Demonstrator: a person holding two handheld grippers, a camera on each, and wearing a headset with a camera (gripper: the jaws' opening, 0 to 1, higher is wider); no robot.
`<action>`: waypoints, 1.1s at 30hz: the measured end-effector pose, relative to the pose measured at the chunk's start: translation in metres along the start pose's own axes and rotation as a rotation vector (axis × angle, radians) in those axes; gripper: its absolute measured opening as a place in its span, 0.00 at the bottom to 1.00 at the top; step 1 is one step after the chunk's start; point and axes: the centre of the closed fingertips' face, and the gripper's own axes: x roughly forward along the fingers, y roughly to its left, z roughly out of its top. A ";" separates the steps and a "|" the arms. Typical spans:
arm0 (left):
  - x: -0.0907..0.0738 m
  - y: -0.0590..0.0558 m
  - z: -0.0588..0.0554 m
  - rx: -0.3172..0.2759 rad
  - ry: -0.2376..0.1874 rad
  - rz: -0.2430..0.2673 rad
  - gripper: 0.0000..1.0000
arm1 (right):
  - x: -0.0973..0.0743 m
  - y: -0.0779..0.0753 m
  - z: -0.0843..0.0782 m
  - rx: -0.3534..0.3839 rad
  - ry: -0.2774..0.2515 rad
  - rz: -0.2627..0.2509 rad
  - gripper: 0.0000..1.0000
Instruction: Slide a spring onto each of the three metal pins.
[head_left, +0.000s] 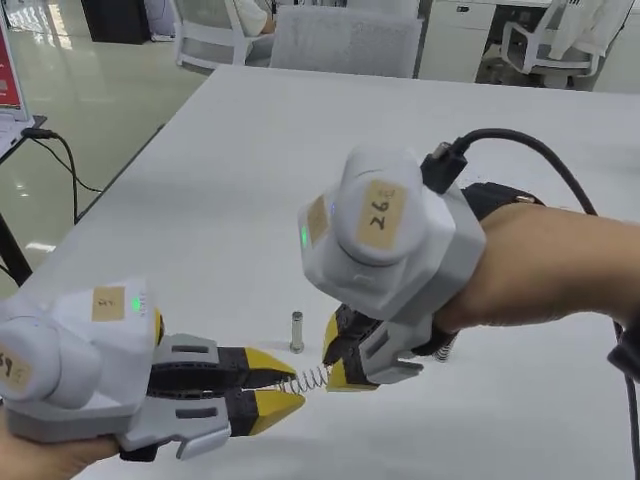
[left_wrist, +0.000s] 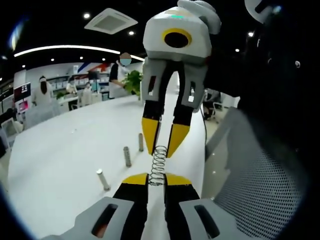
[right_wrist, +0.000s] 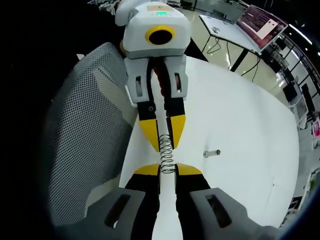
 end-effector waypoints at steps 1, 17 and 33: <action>0.000 -0.001 0.000 0.002 0.002 -0.001 0.03 | -0.002 0.000 0.003 -0.002 -0.010 -0.004 0.07; 0.000 -0.001 0.002 0.008 -0.010 -0.008 0.03 | -0.012 0.001 0.040 -0.057 -0.084 -0.023 0.07; -0.001 -0.001 0.003 0.031 -0.010 -0.005 0.03 | 0.000 0.003 0.032 -0.020 -0.041 0.028 0.13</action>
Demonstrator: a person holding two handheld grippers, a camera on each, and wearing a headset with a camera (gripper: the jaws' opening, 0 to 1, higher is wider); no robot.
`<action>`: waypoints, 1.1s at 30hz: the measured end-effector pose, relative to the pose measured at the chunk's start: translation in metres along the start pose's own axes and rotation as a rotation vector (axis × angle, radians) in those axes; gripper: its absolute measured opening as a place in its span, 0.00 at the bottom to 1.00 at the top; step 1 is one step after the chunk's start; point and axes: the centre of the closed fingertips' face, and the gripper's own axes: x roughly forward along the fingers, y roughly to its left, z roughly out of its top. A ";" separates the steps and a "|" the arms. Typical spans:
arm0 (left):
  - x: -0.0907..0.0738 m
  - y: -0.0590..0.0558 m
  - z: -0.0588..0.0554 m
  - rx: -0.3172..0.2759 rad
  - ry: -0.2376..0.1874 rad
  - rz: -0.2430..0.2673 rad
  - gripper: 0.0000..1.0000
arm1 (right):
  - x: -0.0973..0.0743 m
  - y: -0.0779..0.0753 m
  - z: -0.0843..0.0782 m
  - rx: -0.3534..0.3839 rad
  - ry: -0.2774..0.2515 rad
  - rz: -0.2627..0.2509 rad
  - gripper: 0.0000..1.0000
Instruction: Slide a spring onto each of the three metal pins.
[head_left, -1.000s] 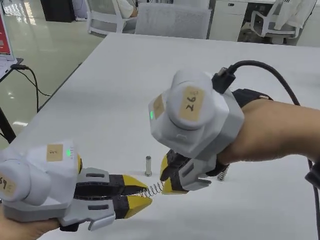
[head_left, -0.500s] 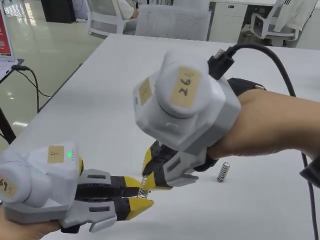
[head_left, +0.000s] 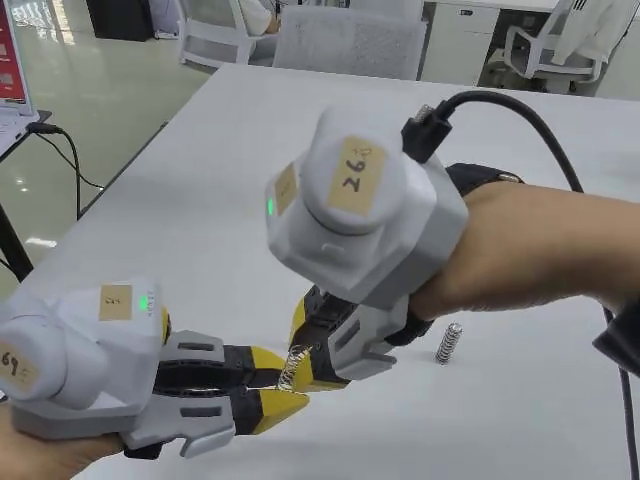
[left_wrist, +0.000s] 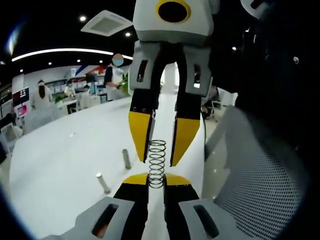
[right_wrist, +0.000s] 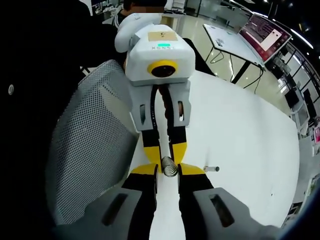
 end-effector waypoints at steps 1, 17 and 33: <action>0.000 0.000 0.000 0.002 0.000 0.000 0.03 | 0.001 0.000 0.000 0.000 0.002 0.002 0.13; -0.001 0.003 0.002 0.005 -0.012 0.017 0.03 | 0.007 -0.002 -0.003 0.028 0.015 0.018 0.08; -0.009 0.009 -0.008 -0.082 -0.021 0.065 0.28 | -0.003 -0.026 -0.016 0.071 0.027 -0.032 0.08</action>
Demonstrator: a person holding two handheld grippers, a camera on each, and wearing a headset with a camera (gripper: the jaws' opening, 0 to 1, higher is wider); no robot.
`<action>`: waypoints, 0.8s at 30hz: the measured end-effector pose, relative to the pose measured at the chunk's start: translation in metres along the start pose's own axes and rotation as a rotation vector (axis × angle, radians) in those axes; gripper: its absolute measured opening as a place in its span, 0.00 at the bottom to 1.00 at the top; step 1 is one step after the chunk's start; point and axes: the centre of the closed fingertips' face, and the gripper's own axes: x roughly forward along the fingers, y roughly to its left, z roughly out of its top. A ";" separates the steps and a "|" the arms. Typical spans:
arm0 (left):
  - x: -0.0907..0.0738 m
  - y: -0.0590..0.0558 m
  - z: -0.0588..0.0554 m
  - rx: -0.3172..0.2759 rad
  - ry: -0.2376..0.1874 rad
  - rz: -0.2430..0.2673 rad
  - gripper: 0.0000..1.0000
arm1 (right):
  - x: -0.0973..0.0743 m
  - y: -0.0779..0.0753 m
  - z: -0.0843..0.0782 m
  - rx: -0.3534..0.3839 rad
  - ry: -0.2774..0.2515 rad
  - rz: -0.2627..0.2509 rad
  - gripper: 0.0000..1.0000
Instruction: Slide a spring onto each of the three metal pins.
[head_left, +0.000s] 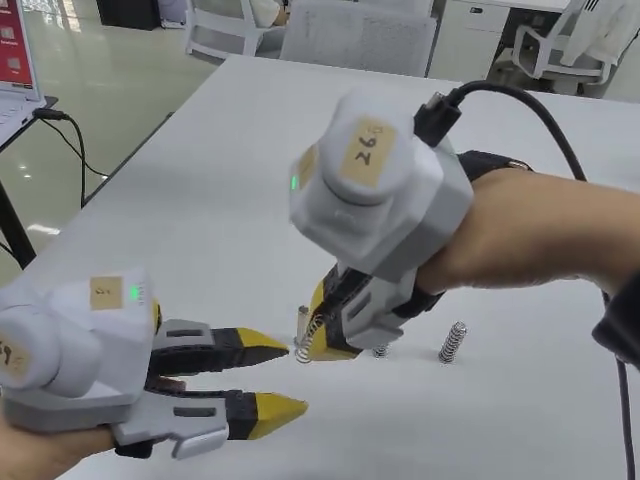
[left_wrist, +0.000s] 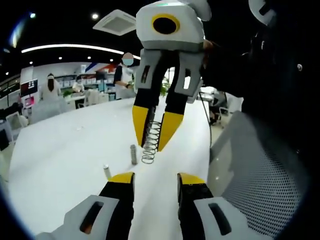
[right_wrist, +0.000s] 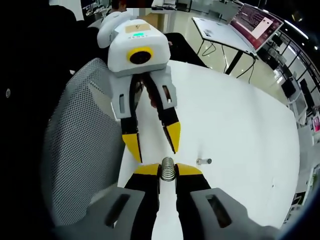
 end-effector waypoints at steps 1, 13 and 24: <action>-0.001 0.001 -0.001 -0.007 -0.001 0.009 0.30 | 0.000 -0.003 -0.001 0.004 0.003 -0.009 0.08; -0.005 0.005 0.001 -0.046 -0.019 0.059 0.51 | 0.008 -0.046 -0.014 0.026 0.044 -0.078 0.08; -0.004 0.005 0.000 -0.055 -0.017 0.067 0.56 | 0.030 -0.073 -0.018 0.038 0.073 -0.098 0.08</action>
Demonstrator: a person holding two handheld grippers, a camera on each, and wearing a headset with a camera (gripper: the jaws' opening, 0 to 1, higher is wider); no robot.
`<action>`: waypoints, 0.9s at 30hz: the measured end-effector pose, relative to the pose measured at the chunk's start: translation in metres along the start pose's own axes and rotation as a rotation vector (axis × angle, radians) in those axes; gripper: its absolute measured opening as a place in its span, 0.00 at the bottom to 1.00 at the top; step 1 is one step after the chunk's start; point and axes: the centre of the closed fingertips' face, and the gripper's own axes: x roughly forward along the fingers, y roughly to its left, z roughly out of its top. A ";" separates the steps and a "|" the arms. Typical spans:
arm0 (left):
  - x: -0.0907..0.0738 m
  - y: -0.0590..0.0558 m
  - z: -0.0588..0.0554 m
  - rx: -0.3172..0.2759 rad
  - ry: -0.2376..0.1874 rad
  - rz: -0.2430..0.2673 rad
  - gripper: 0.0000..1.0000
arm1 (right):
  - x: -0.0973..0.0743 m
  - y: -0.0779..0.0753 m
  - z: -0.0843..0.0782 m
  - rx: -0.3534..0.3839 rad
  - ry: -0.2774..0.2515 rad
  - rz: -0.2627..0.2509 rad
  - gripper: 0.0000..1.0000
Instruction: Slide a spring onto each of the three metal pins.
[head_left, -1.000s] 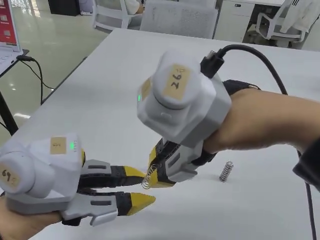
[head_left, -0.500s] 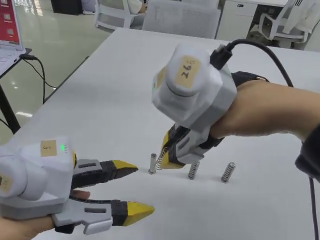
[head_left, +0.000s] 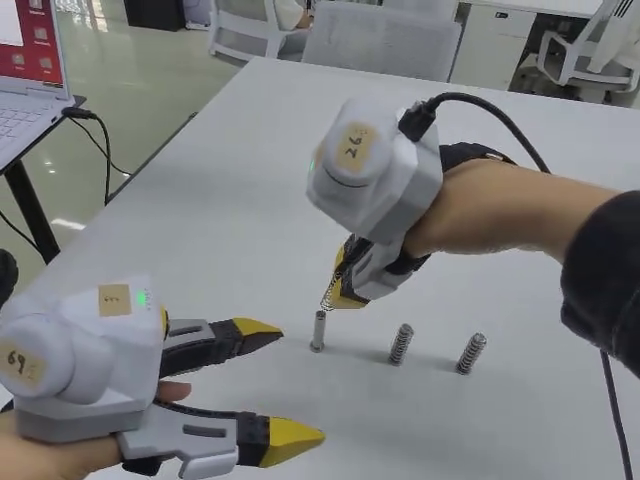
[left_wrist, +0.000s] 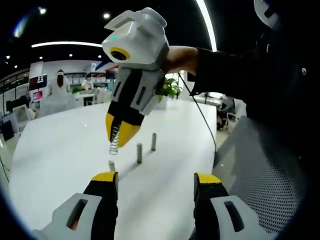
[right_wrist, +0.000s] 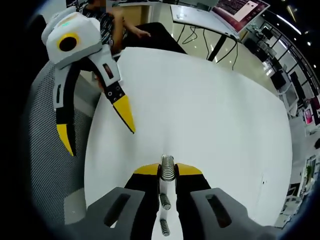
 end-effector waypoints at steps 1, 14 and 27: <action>0.000 0.001 0.000 0.000 0.000 0.001 0.57 | 0.002 0.000 0.000 0.001 0.001 0.003 0.08; -0.001 0.003 -0.002 -0.008 -0.003 0.007 0.59 | 0.016 -0.001 -0.004 0.000 0.037 0.037 0.08; -0.001 0.004 -0.003 -0.008 -0.006 0.009 0.57 | 0.031 -0.004 -0.009 0.009 0.068 0.065 0.08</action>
